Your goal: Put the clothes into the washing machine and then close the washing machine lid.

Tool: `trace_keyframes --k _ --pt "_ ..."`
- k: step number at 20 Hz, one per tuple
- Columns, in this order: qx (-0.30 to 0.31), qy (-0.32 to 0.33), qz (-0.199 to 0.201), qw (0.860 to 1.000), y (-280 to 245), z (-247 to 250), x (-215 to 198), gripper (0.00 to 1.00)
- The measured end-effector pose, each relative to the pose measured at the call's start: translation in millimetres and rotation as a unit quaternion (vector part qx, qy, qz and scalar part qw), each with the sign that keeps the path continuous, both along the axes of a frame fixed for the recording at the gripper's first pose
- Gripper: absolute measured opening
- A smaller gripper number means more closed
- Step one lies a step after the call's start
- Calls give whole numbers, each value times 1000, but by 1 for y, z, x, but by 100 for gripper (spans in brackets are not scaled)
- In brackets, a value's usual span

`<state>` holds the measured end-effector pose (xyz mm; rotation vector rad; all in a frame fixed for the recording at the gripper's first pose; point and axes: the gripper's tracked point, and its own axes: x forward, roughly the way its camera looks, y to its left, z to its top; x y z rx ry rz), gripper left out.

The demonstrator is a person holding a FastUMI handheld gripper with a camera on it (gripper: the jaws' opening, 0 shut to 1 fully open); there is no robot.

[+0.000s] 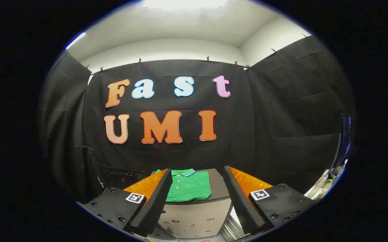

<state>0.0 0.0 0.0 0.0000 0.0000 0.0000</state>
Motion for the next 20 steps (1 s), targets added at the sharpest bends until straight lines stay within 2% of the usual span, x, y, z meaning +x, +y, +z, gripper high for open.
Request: trace_keyframes --k 20 --pt "-8 -5 -1 1000 7 9 4 98"
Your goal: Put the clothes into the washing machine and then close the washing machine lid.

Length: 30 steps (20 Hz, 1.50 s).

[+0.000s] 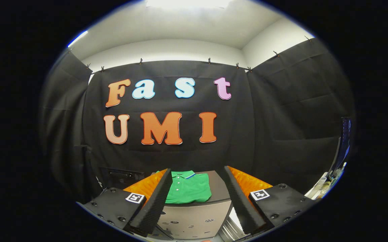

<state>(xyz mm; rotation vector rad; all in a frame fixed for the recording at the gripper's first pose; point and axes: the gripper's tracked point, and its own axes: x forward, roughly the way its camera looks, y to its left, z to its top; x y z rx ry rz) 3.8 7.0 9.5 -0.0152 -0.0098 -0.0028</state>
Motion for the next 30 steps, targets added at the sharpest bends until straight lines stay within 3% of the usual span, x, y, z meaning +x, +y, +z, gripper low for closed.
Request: trace_keyframes --k 18,25,30 --pt "32 6 12 999 7 -8 7 98" --pt "18 46 44 998 35 -14 41 98" --pt "-5 96 53 994 59 -17 102 98"
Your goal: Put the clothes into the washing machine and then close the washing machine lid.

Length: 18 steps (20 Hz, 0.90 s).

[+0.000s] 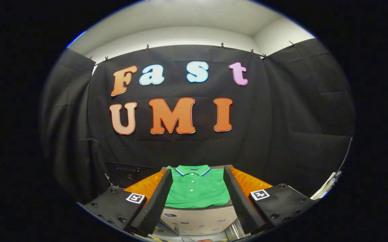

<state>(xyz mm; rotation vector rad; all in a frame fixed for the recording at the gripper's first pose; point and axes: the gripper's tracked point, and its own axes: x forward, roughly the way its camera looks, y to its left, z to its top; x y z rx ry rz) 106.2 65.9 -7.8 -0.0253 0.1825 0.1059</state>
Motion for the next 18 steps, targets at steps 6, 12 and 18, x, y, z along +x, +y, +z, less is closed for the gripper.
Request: trace_keyframes --k 6,12,18 --pt "12 67 24 997 26 3 97 98" --pt "13 219 8 976 35 -70 172 98" --pt "12 361 1 932 43 -150 191 99"
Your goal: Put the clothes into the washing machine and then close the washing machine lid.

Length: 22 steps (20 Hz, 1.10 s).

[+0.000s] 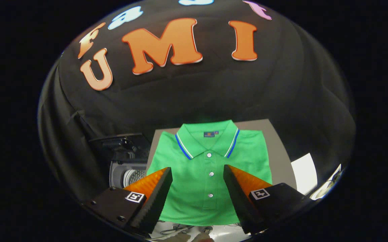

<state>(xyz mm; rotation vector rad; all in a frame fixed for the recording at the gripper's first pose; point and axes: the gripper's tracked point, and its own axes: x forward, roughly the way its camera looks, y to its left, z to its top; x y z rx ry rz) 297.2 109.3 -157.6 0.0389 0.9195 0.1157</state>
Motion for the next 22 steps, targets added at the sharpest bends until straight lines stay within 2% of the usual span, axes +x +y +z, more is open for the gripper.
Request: trace_keyframes --k 4,13,22 --pt "-47 40 7 998 -10 -24 8 99" --pt "-53 131 -3 990 -19 -65 5 100" --pt "-91 202 39 974 -18 -71 7 99"
